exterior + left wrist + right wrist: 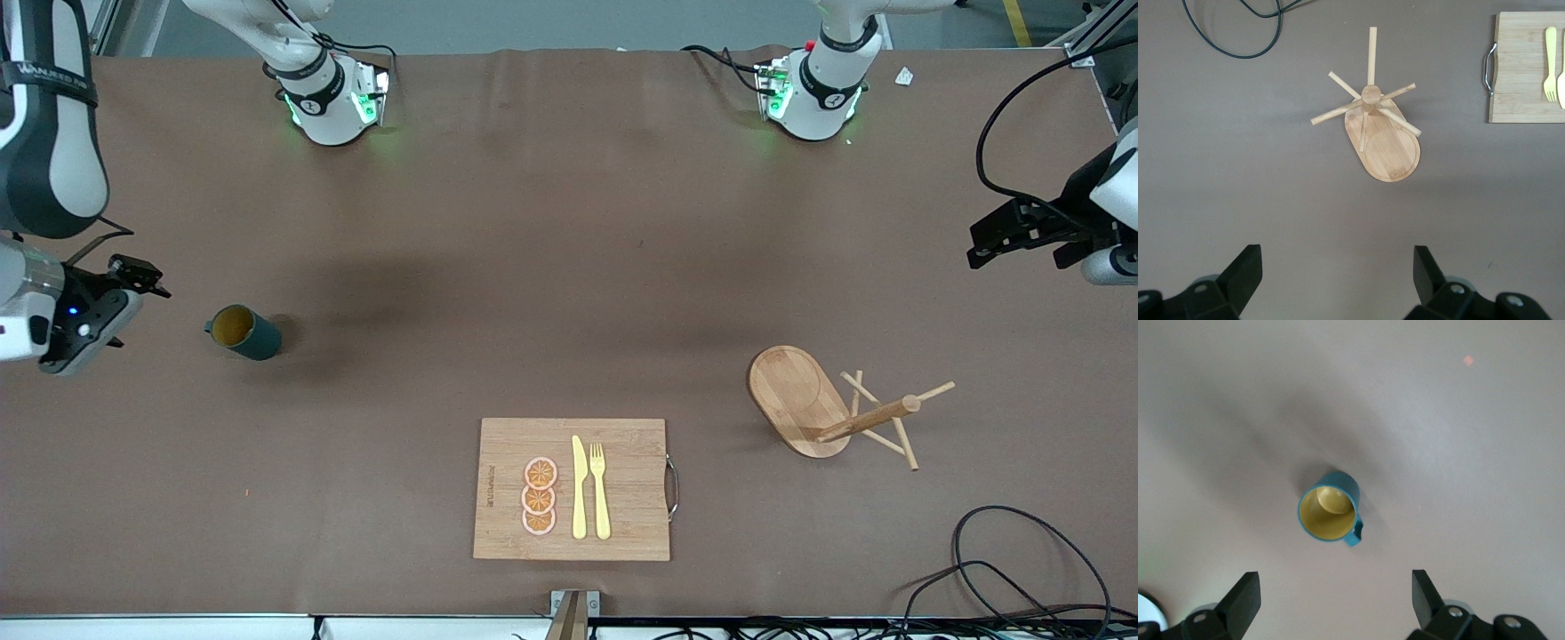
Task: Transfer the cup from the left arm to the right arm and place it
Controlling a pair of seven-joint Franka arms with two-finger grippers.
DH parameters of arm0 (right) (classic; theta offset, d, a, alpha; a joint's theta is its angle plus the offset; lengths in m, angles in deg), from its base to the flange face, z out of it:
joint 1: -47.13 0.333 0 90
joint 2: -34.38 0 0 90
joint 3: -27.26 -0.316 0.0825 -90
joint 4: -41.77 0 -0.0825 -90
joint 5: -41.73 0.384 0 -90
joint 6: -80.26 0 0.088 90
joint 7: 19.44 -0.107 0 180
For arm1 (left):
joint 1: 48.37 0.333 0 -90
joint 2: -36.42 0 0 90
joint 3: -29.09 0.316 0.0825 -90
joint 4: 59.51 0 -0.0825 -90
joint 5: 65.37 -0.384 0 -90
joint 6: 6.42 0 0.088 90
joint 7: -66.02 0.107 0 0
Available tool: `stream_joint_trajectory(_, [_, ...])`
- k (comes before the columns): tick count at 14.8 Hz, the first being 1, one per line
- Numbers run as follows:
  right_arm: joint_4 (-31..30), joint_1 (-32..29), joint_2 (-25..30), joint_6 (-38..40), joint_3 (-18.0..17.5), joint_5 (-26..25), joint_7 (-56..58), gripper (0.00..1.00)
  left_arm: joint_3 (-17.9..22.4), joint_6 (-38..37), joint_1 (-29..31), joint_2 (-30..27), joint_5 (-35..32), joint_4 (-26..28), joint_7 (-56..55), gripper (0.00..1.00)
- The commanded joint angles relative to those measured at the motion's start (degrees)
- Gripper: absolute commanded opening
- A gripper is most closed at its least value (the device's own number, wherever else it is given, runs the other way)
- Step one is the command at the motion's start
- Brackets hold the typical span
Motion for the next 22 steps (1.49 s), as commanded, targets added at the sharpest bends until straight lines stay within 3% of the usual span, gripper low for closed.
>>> stream_joint_trajectory(1, [4.0, -0.8, 0.3, 4.5, -0.5, 0.1, -11.7, 1.0, 0.1, 0.0, 0.0, 0.1, 0.1, -0.4, 0.1, 1.0])
stream_joint_trajectory(8, [5.3, -0.1, 4.2, 9.9, -1.1, -0.3, -34.6, 1.0, 0.1, 0.0, 0.0, 0.1, 0.1, -0.4, 0.2, 1.0])
stream_joint_trajectory(11, [10.2, 1.8, 3.6, 13.0, -1.2, -0.7, -43.5, 1.0, 0.1, 0.0, 0.0, 0.1, 0.1, -0.4, 0.2, 1.0])
stream_joint_trajectory(14, [13.1, 2.0, 3.3, 14.0, -1.0, -0.4, -43.9, 1.0, 0.1, 0.0, 0.0, 0.1, 0.1, -0.4, 0.2, 1.0])
stream_joint_trajectory(22, [12.2, 4.3, 3.7, 14.7, -1.2, 0.5, -44.2, 1.0, 0.1, 0.0, 0.0, 0.2, 0.1, -0.4, 0.2, 1.0])
